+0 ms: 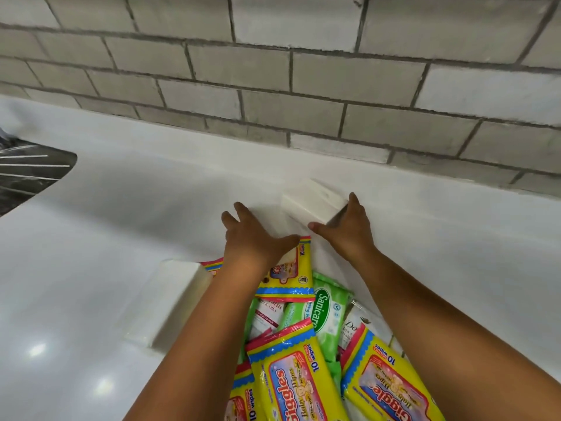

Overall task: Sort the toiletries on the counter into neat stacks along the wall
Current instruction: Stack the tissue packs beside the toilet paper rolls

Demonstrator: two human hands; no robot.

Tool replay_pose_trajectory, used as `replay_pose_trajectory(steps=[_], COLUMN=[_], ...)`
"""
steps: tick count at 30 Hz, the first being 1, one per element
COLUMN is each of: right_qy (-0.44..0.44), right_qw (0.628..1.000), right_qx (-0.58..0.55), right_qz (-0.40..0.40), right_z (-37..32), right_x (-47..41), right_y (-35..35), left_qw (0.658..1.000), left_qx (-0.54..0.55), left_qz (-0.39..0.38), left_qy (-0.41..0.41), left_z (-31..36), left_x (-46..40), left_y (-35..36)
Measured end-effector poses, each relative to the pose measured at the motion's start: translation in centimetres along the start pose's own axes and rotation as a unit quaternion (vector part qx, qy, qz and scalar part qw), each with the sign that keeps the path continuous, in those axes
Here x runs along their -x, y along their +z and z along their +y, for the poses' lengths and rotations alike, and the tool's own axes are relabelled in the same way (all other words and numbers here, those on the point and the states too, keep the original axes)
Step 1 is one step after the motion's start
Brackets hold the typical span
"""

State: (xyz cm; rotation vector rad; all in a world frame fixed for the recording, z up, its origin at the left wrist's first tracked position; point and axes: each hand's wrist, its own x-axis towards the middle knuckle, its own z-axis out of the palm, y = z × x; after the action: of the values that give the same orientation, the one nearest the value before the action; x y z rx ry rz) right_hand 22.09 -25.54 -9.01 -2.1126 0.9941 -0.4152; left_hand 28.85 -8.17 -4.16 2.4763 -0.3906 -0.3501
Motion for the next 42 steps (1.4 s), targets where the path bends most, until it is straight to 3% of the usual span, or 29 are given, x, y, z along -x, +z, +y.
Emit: replay_pose_trajectory(steps=[2, 7, 14, 20, 29, 35, 42], right_qy=[0.008, 0.012, 0.07, 0.14, 0.113, 0.13, 0.183], right_qw=[1.0, 1.0, 0.995, 0.99, 0.982, 0.941, 0.865], right_qx=[-0.004, 0.003, -0.056, -0.004, -0.137, -0.3, -0.459], right_qz=[0.007, -0.009, -0.034, -0.002, 0.06, 0.088, 0.084], right_z=[0.5, 2.5, 3.6, 2.7, 0.8, 2.2, 6.8], right_x=[-0.2, 0.5, 0.3, 0.3, 2.2, 3.4, 5.7], right_y=[-0.4, -2.3, -4.1, -4.4, -3.2, -4.6, -10.7], left_qw=[1.0, 0.982, 0.997, 0.989, 0.985, 0.982, 0.971], left_qx=[-0.002, -0.181, -0.043, -0.08, -0.081, -0.01, 0.129], left_qz=[0.002, 0.018, 0.065, 0.126, 0.146, 0.162, 0.089], left_qy=[-0.009, -0.048, -0.005, 0.006, 0.038, 0.102, 0.181], left_z=[-0.3, -1.2, -1.6, -1.6, -1.4, -1.2, 2.5], left_x=[0.3, 1.1, 1.3, 2.2, 2.8, 4.3, 7.6], left_y=[-0.1, -0.7, 0.3, 1.1, 1.7, 2.0, 3.5])
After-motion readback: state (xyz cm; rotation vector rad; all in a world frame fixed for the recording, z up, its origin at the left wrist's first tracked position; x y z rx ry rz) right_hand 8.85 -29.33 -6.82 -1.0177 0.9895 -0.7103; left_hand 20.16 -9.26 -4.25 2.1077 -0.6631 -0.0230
